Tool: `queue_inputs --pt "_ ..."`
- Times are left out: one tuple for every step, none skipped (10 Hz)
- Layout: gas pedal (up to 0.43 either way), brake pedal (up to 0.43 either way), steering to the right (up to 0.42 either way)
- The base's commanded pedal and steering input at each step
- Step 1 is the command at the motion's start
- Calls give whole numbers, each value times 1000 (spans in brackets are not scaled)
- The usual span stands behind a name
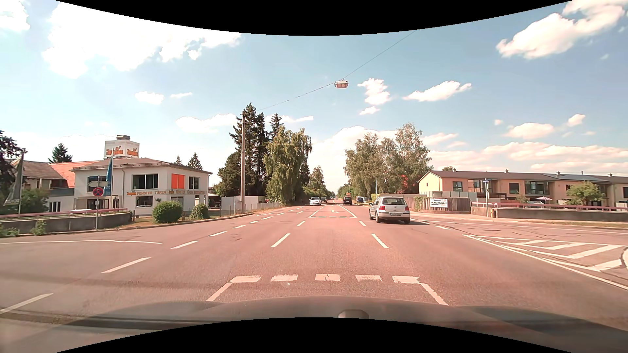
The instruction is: Follow the waypoints while adhering to traffic rules and regulations
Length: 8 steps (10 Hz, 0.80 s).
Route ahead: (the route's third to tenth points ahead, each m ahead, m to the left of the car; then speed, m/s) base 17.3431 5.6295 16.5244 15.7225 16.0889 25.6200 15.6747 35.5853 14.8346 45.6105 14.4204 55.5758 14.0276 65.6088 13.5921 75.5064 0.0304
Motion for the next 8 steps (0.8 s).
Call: queue_inputs --pt "0 238 -1" --pt "0 244 -2" --pt "0 250 -2" --pt "0 250 -2" --pt "0 256 -2" --pt "0 256 -2" --pt "0 262 -1" --pt "0 268 -2"
